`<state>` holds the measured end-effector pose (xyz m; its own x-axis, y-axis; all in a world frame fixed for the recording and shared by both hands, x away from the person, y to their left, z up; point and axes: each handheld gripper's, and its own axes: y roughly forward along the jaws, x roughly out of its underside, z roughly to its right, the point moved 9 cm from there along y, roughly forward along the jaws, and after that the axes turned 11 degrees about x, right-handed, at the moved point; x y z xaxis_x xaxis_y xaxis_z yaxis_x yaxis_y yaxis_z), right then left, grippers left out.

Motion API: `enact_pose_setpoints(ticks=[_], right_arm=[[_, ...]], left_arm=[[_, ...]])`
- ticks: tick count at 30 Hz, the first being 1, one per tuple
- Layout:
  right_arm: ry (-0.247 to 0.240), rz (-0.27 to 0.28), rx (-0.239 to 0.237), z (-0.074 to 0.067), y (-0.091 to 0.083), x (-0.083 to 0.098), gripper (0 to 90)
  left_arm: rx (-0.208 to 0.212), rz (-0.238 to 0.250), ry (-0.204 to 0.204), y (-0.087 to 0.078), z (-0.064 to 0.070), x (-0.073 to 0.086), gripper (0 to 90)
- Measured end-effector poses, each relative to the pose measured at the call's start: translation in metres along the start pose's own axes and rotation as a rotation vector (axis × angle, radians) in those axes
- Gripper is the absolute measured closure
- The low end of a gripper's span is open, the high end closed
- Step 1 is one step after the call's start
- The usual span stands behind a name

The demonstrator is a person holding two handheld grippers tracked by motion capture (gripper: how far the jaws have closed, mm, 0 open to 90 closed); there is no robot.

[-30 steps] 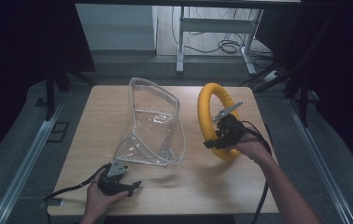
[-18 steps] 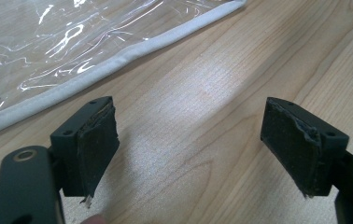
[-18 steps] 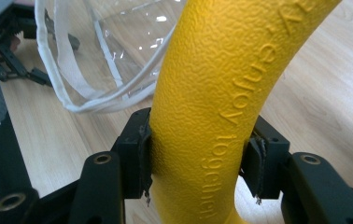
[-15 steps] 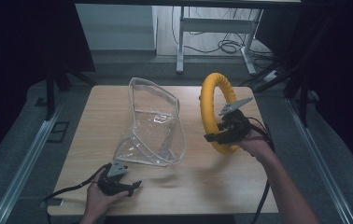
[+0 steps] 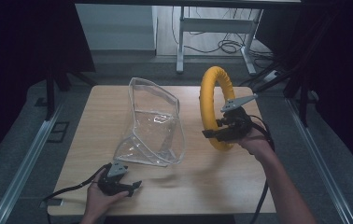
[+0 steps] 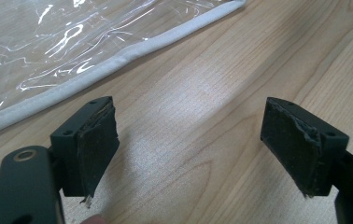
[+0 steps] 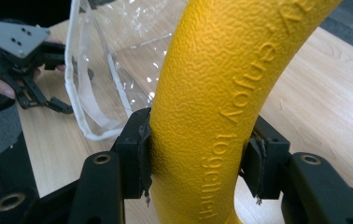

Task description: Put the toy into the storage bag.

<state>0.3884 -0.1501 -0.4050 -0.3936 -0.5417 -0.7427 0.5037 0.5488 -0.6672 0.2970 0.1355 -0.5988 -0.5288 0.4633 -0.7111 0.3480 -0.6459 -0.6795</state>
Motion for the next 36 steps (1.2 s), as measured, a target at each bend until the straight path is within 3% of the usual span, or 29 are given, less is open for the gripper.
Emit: enact_pose_setpoints(ticks=[23,36], right_arm=[[0.001,0.097,-0.031,-0.013,-0.004,-0.023,49.8],[-0.025,0.148,-0.051,-0.027,-0.011,-0.038,49.7]], left_arm=[[-0.001,-0.005,0.003,0.000,0.000,0.000,18.8],[0.002,-0.009,0.004,0.001,0.000,0.001,18.8]])
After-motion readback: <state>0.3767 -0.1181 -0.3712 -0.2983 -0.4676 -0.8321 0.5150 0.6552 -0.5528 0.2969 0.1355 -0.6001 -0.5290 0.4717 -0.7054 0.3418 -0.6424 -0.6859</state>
